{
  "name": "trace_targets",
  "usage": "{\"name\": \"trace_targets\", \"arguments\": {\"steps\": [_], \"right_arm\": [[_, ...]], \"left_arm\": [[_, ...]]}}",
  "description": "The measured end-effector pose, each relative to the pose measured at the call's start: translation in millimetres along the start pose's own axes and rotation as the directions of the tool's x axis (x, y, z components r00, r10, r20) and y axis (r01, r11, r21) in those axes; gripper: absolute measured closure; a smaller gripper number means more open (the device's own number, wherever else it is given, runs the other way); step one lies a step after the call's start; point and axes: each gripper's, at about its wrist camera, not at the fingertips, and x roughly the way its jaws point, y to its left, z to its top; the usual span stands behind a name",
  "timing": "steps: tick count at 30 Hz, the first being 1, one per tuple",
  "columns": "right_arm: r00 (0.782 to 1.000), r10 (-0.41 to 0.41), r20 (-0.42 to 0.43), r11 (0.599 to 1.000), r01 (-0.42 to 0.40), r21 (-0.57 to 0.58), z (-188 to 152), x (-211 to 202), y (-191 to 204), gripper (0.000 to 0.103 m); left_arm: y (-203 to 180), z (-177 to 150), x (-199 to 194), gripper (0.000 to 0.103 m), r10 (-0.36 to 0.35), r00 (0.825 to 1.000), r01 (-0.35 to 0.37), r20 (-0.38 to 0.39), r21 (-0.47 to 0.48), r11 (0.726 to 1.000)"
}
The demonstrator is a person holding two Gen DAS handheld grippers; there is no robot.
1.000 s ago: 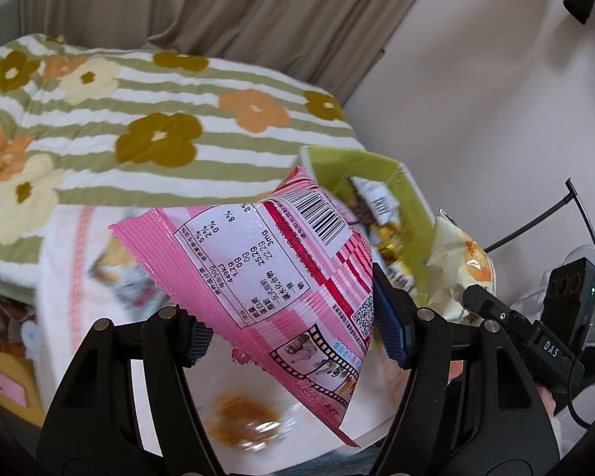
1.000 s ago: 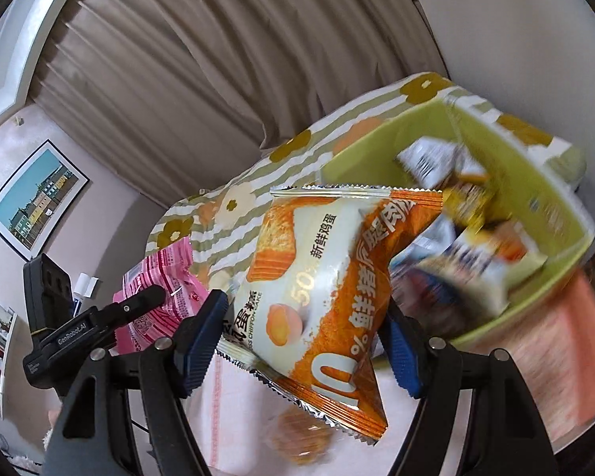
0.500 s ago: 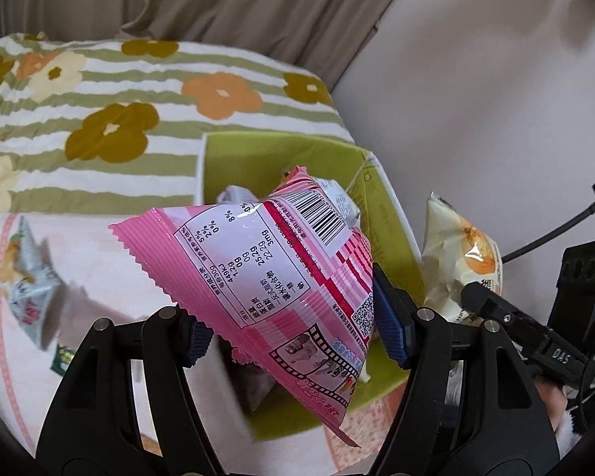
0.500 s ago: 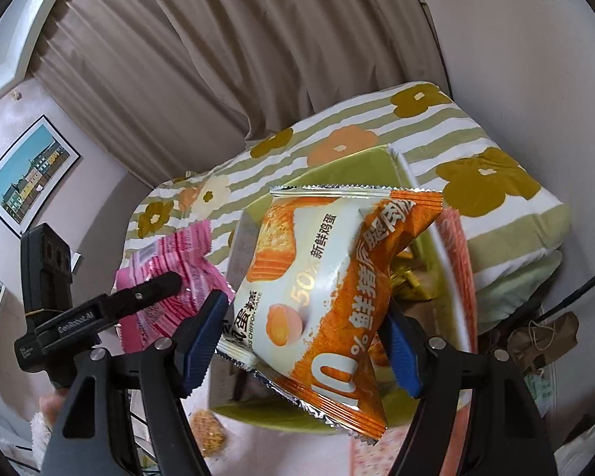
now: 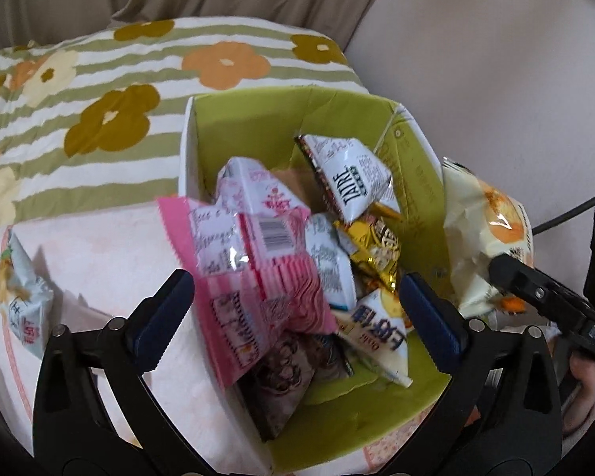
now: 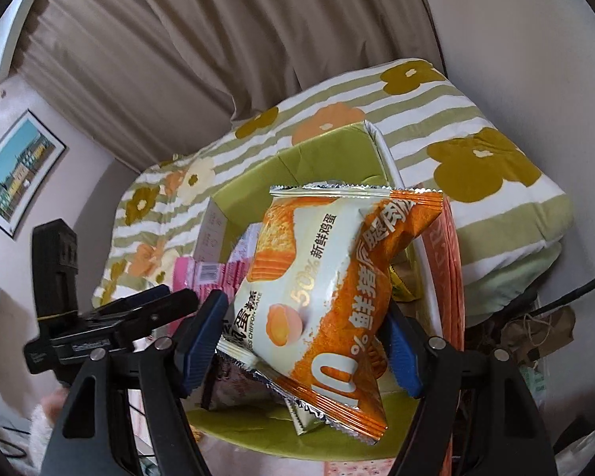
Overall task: Organize snacks
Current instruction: 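Carry both packs into the yellow-green box and open both grippers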
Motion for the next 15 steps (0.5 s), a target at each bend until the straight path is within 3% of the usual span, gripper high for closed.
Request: {"name": "trace_targets", "arguments": {"steps": [7,11,12,15], "right_arm": [[0.999,-0.031,-0.044,0.999,0.03,-0.021,2,13,1,0.033],[0.997,-0.034,-0.063,0.999,0.032,-0.026,4,19,2,0.032],[0.997,-0.049,-0.061,0.998,0.047,-0.035,5,21,3,0.029],[0.994,-0.103,-0.021,0.992,0.101,-0.07,5,18,3,0.0]], "left_arm": [[10,-14,-10,0.001,-0.001,1.0,0.001,-0.01,0.011,1.0],[15,-15,-18,0.001,0.033,0.999,-0.033,0.01,0.014,0.999],[16,-15,-19,0.001,0.038,0.999,-0.038,0.013,0.013,0.999],[22,-18,-28,0.001,0.05,0.998,-0.05,0.029,0.003,0.999]]}}
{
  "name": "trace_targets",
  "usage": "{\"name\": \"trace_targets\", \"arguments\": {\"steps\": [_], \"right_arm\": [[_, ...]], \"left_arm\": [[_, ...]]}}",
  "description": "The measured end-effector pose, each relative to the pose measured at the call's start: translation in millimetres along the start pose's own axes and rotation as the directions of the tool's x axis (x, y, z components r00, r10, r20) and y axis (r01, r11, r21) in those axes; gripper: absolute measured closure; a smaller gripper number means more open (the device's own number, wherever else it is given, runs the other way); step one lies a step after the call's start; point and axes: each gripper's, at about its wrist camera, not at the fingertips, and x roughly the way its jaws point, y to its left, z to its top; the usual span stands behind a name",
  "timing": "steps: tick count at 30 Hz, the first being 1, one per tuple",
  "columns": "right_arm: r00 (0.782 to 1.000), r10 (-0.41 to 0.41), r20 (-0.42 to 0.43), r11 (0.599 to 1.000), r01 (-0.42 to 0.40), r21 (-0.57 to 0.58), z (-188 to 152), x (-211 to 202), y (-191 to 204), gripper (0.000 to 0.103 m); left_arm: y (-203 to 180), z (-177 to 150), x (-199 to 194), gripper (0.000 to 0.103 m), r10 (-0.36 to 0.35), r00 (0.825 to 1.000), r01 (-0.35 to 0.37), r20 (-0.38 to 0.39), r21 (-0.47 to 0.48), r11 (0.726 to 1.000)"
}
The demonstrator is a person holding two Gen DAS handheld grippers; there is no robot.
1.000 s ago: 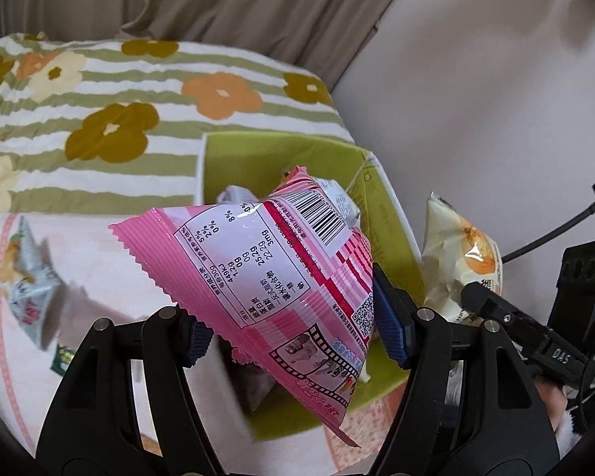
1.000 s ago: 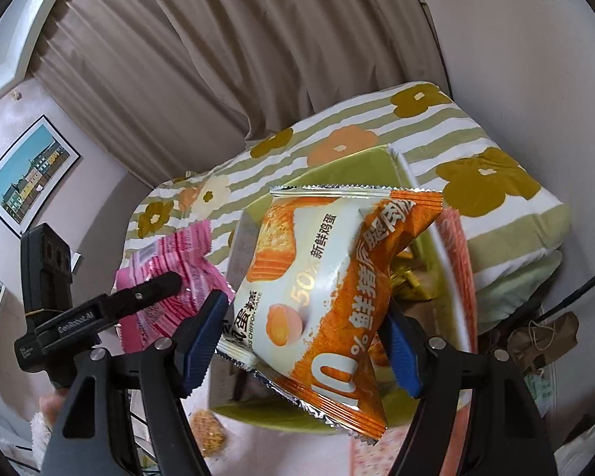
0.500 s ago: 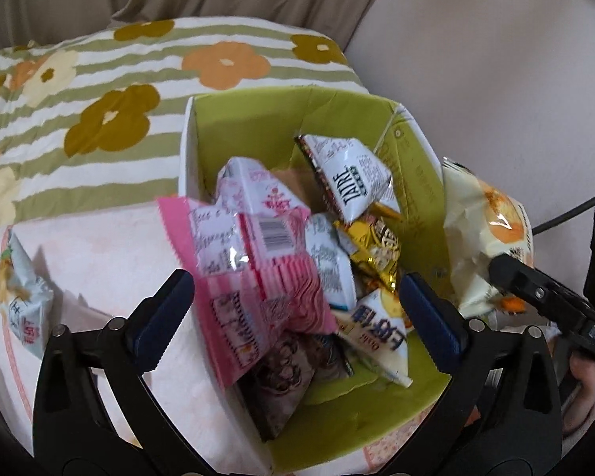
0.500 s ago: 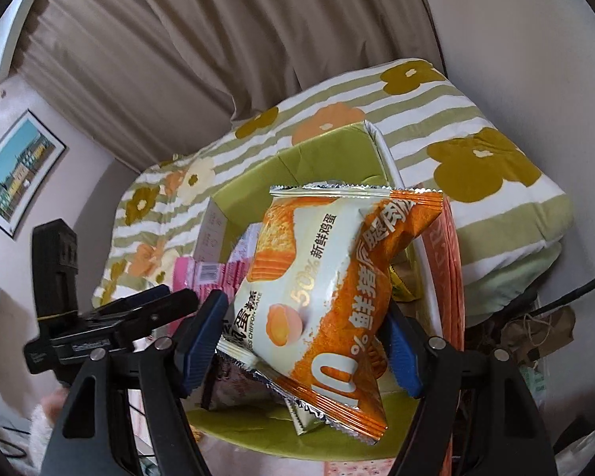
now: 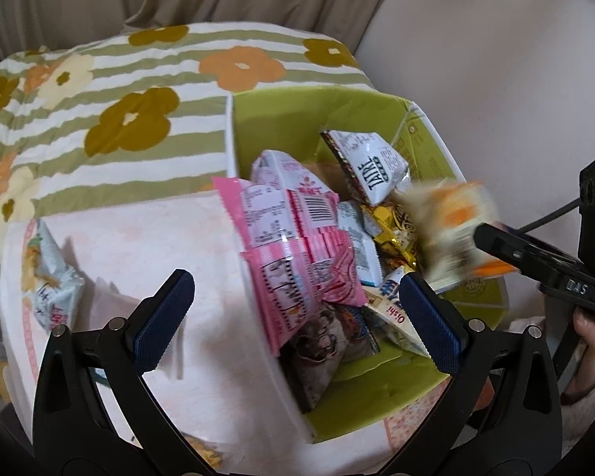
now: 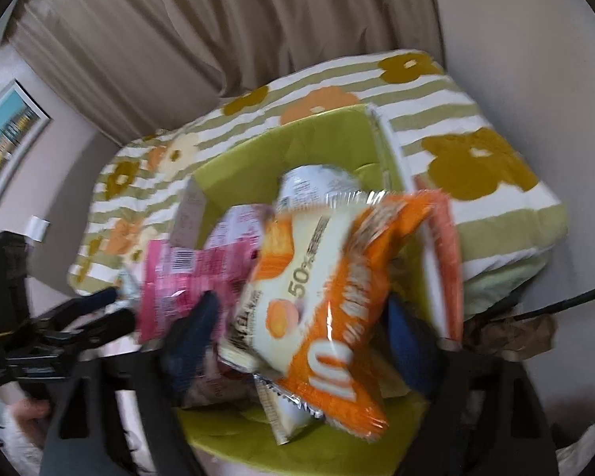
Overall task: Organize snacks
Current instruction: 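Carry both packs into the yellow-green box and open both grippers, then move both grippers back toward the chip bag and white pouch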
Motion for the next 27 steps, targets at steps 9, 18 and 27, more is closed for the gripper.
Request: {"name": "trace_targets", "arguments": {"steps": [9,18,27], "right_arm": [[0.999,0.034,-0.002,0.999,-0.034,-0.008,-19,-16,4,0.0],[0.997,0.065,0.043,0.995,-0.061,-0.079,-29,-49,29,0.0],[0.99,0.131,0.055,0.97,-0.116,-0.215,-32,-66,68,0.0]], "left_arm": [[13,-20,-30,0.001,0.028,0.998,-0.025,0.054,-0.055,0.998],[8,-44,-76,0.001,0.059,0.987,-0.049,0.148,-0.069,0.996],[37,-90,-138,0.001,0.198,0.955,-0.16,0.221,-0.176,0.971]]}}
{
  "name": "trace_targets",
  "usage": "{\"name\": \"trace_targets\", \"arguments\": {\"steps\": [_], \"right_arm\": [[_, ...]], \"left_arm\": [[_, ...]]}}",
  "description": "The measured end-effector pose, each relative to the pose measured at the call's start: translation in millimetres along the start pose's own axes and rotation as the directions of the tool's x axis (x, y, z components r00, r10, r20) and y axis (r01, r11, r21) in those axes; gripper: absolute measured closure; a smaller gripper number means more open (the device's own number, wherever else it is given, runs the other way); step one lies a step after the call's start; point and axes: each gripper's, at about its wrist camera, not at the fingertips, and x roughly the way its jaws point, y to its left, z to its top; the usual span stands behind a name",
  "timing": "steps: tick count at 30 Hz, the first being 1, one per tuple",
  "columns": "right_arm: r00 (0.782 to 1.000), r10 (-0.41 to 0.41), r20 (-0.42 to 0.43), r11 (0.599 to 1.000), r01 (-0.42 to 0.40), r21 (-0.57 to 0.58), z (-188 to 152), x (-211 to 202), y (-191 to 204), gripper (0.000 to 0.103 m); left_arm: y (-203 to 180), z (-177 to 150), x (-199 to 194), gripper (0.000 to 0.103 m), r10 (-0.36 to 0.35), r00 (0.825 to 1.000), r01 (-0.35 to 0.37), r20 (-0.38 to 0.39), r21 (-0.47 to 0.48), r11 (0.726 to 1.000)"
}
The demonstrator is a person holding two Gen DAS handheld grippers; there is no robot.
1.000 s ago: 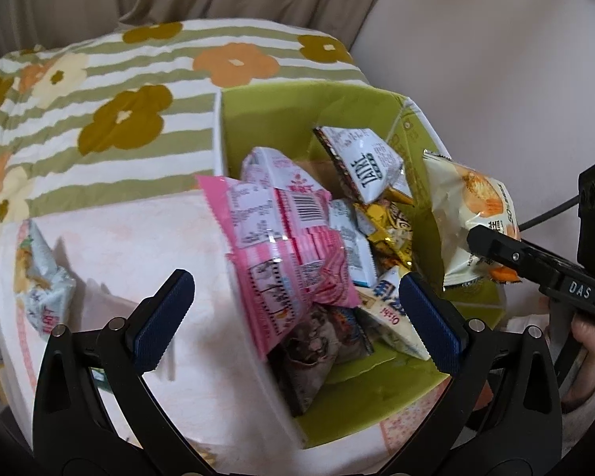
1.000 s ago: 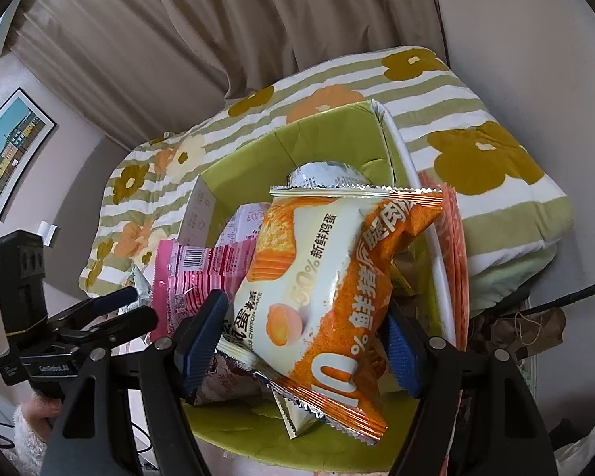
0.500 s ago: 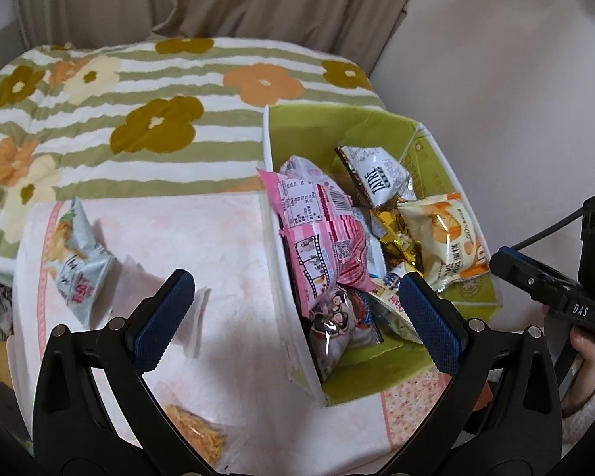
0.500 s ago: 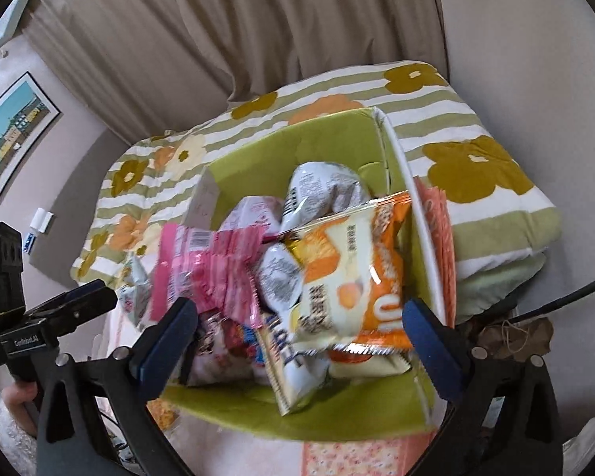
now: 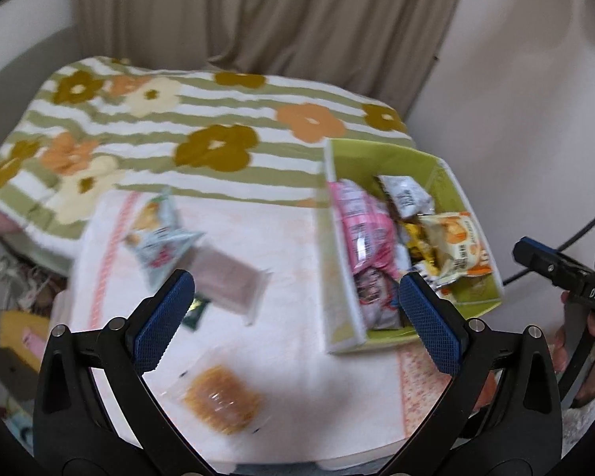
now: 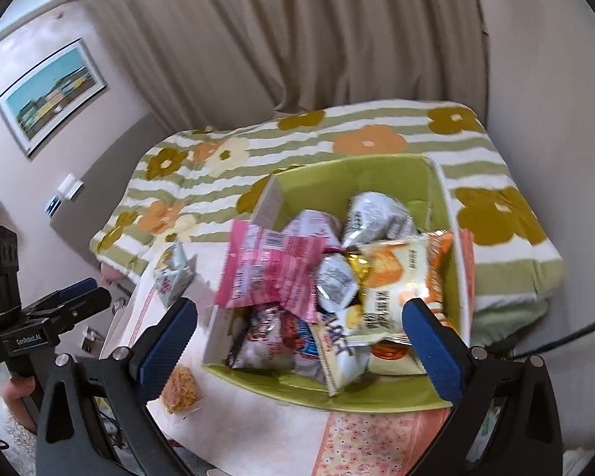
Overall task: Organize snacks
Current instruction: 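Move both grippers back toward the chip bag and white pouch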
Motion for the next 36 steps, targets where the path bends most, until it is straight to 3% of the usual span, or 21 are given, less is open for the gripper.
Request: {"name": "trace_targets", "arguments": {"steps": [5,10,14,25,36], "right_arm": [[0.999,0.033,0.014,0.997,-0.032,-0.065,-11,2,31,0.0],[0.998,0.063,-0.013,0.994,-0.064,-0.091,-20,15,65,0.0],[0.997,0.071,-0.024,0.991,-0.073,-0.108,-26,30,93,0.0],[0.995,0.041,-0.091,0.989,-0.053,-0.136,-19,91,175,0.0],[0.968,-0.066,-0.243,0.975,0.011,-0.22,-26,170,217,0.0]], "left_arm": [[33,-16,-21,0.001,0.074,0.997,-0.073,0.021,-0.046,0.996],[70,-27,-28,0.001,0.072,0.997,-0.071,0.009,-0.095,0.993],[95,-29,-27,0.001,0.057,0.998,-0.057,-0.001,-0.083,0.995],[168,-7,13,0.001,-0.049,0.989,0.055,-0.143,0.043,0.998],[205,17,84,0.001,-0.121,0.945,0.194,-0.303,0.225,0.955]]}}
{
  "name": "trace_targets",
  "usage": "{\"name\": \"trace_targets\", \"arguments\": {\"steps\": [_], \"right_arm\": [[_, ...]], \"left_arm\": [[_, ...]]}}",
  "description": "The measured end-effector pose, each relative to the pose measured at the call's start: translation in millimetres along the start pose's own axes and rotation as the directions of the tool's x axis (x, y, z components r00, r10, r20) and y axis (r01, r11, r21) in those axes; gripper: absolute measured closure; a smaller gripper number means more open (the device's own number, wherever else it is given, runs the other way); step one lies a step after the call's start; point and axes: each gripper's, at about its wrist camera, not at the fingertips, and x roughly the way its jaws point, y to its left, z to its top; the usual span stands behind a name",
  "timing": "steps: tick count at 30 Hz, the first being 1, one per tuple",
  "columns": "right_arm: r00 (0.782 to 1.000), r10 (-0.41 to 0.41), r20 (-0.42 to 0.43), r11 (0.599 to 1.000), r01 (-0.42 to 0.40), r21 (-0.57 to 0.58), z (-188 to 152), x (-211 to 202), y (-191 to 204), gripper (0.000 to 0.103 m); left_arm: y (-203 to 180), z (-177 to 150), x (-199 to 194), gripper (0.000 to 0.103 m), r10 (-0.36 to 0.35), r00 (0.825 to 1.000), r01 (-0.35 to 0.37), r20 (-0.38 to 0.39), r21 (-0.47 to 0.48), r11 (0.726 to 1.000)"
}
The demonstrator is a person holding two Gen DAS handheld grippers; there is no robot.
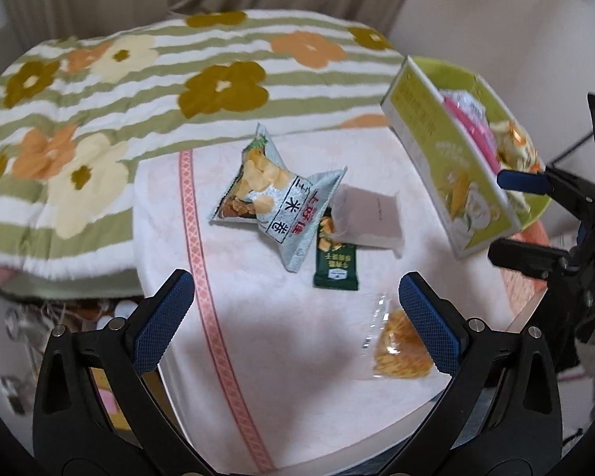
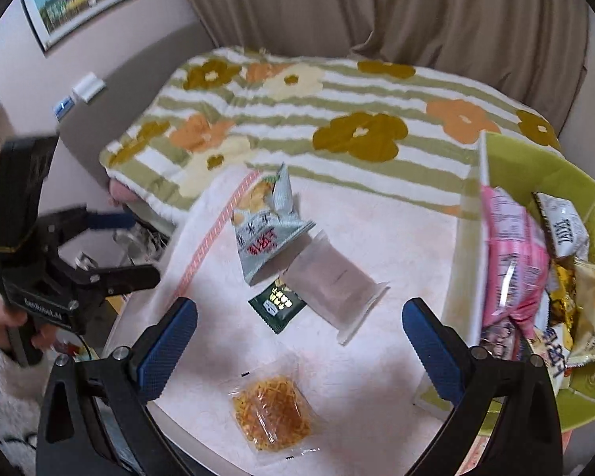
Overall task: Organize snacks
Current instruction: 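Move both grippers back toward the chip bag and white pouch, then grasp the grey-green potato chip bag with the left gripper while the right grasps the white pouch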
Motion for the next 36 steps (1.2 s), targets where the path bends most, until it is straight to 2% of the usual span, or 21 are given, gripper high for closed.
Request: {"name": "trace_targets", "arguments": {"steps": [8,19,26,29,33,36], "right_arm": [[0.99,-0.052,-0.133,0.996,0.042,-0.081,6,47,2,0.0],[0.957,-0.098,-0.275,0.968,0.028,-0.249,10,115,-18,0.0],[0.932,-0.122,-0.34,0.939,-0.002,-0.343,15,145,-17,0.0],[0.928,-0.112,-0.356,0.935,-0.022,-0.353,19,153,-17,0.0],[0.92,-0.117,-0.374,0.924,-0.037,-0.38,22,162,-17,0.0],[0.917,-0.123,-0.379,0.914,-0.044,-0.404,22,165,-15,0.0]], "left_arm": [[2,24,58,0.001,0.009,0.996,0.0,-0.093,0.096,0.995],[-6,49,136,0.001,0.141,0.978,-0.119,-0.154,0.146,0.982],[0,61,164,0.001,0.2,0.963,-0.171,-0.182,0.16,0.972],[7,65,169,0.001,0.203,0.961,-0.176,-0.186,0.152,0.973],[17,66,171,0.002,0.168,0.968,-0.146,-0.188,0.126,0.981],[22,66,166,0.01,0.146,0.975,-0.128,-0.17,0.113,0.985]]}}
